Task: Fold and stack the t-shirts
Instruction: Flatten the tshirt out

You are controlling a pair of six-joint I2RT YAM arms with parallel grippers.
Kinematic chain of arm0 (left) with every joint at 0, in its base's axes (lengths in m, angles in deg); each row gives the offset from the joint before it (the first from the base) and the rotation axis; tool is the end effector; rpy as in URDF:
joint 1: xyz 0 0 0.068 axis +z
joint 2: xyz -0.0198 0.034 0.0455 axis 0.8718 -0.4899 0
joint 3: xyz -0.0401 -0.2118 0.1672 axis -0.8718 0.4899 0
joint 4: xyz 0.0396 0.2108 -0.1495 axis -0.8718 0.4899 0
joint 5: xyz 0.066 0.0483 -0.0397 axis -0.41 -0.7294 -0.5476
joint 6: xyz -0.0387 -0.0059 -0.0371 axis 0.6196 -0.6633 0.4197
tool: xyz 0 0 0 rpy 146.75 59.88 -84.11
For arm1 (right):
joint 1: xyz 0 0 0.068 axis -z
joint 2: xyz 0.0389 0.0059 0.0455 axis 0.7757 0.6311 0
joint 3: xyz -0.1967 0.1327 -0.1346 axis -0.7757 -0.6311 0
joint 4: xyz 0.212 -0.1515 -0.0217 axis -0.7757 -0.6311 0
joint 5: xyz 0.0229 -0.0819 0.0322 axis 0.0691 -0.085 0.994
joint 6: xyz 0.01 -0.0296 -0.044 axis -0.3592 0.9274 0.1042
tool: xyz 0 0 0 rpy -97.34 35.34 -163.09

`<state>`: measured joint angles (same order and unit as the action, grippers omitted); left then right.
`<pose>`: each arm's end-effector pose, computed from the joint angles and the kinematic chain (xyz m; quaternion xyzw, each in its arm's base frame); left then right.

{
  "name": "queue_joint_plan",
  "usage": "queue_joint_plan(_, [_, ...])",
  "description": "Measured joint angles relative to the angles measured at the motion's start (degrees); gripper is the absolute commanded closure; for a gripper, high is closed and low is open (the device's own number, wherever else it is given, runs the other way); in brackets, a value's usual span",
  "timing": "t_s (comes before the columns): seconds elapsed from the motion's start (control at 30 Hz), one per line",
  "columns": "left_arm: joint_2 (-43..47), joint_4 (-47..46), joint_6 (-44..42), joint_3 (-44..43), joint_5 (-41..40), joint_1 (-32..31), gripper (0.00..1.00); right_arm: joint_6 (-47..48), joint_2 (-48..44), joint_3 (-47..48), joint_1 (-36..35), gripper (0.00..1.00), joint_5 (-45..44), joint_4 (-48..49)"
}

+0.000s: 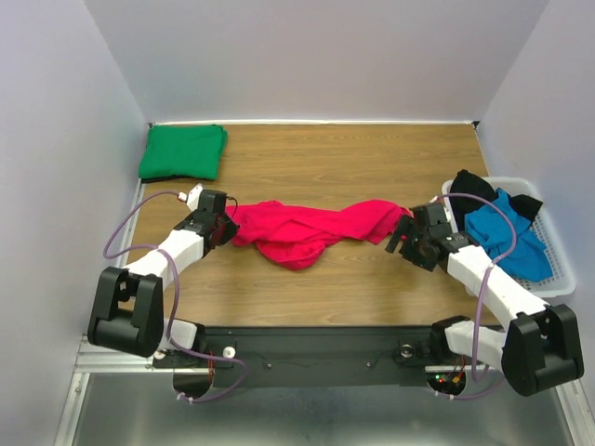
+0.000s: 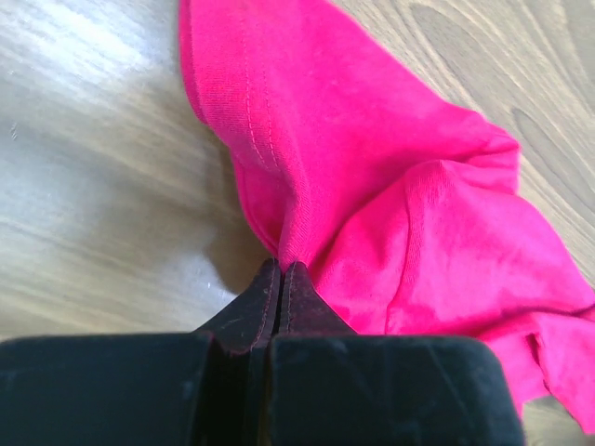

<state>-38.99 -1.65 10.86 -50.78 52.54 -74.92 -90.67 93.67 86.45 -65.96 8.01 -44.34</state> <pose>0.2680 -0.0633 0.1922 -0.2759 0.8743 -0.1477 0.3711 0.1994 0.0474 0.2033 0.2148 0.9332 0.0499 0.2836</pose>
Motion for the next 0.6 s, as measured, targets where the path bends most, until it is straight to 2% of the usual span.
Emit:
queue_joint_plan(0.1, [2.6, 0.3, 0.1, 1.2, -0.1, 0.0, 1.00, -0.4, 1.4, 0.0, 0.0, 0.25, 5.3, 2.6])
queue_joint_plan(0.27, [4.1, 0.6, 0.1, 1.8, -0.2, 0.0, 1.00, -0.7, 6.7, 0.0, 0.0, 0.28, 11.4, 8.7])
queue_joint_plan(0.37, [4.2, 0.6, 0.1, 1.9, -0.2, 0.0, 1.00, -0.7, 11.0, 0.0, 0.0, 0.31, 11.7, 11.0])
queue_joint_plan(0.4, [4.2, 0.6, 0.0, 2.0, -0.2, 0.0, 1.00, -0.7, 12.3, 0.1, 0.0, 0.35, 11.1, 11.5])
queue_joint_plan(0.6, [4.2, 0.8, 0.1, 2.1, -0.2, 0.0, 1.00, -0.6, 17.0, 1.9, 0.0, 0.38, 9.9, 14.8])
